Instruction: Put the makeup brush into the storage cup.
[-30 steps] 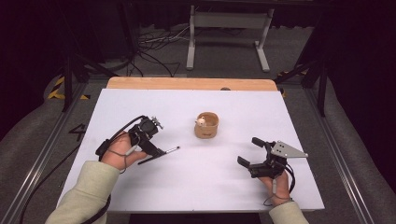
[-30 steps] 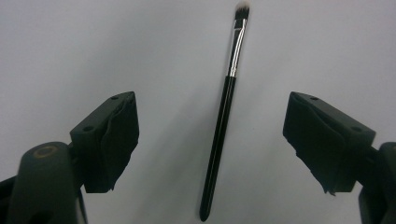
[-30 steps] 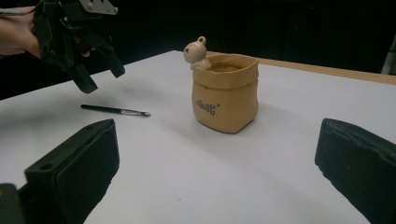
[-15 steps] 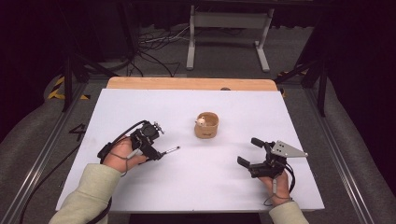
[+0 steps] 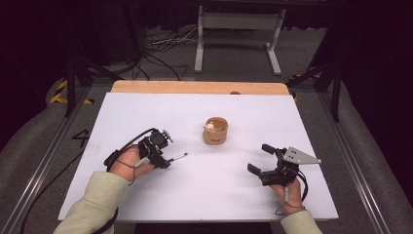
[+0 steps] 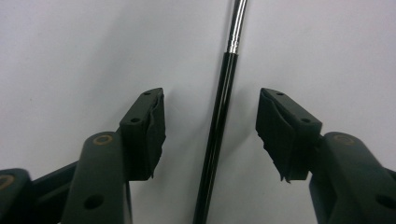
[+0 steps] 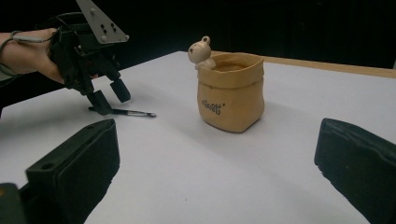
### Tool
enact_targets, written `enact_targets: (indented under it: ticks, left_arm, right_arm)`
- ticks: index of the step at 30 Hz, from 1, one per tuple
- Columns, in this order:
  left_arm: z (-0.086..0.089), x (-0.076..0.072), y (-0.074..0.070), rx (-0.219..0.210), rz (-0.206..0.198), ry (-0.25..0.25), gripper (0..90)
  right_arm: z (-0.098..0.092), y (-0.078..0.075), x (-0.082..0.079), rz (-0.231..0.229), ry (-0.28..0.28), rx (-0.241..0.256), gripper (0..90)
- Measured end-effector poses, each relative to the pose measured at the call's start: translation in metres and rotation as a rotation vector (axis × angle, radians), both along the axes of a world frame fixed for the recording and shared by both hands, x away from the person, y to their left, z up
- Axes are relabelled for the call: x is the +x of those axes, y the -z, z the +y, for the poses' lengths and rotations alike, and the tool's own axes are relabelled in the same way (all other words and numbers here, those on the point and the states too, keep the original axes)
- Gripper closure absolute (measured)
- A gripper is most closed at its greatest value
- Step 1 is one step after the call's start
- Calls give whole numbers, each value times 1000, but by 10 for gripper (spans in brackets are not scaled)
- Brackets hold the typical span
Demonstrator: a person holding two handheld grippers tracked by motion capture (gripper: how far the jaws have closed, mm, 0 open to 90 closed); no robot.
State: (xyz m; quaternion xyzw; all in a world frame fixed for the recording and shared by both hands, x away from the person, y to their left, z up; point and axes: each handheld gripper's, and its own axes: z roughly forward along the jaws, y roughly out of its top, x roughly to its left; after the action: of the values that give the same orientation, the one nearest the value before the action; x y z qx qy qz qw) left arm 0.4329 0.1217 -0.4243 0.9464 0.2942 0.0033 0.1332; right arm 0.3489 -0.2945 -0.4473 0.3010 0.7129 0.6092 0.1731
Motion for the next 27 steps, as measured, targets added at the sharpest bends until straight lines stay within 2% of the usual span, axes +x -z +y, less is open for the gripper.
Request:
enact_targets:
  ticks: [3, 8, 9, 14, 17, 20, 23, 27]
  left_arm:
    - [-1, -1, 3, 5, 10, 6, 487]
    - [-1, -1, 2, 12, 5, -1, 552]
    - [-1, -2, 2, 21, 4, -5, 613]
    - [-2, -4, 1, 35, 10, 18, 703]
    - [-2, -5, 2, 38, -7, 4, 768]
    - [-3, -5, 1, 51, -19, 14, 791]
    - [-4, -7, 1, 63, -14, 20, 814]
    - [-3, -6, 1, 53, -6, 14, 830]
  right_arm:
    - [0, 0, 0, 4, -1, 1, 2]
    - [0, 0, 1, 8, -5, 6, 2]
    - [0, 0, 0, 7, -7, 6, 2]
    - [0, 1, 1, 9, -7, 5, 3]
    - [-1, 1, 1, 14, -11, 18, 4]
    - [-1, 1, 1, 17, -9, 17, 5]
    - [0, 1, 1, 18, -13, 12, 7]
    - [0, 1, 1, 27, -11, 8, 7]
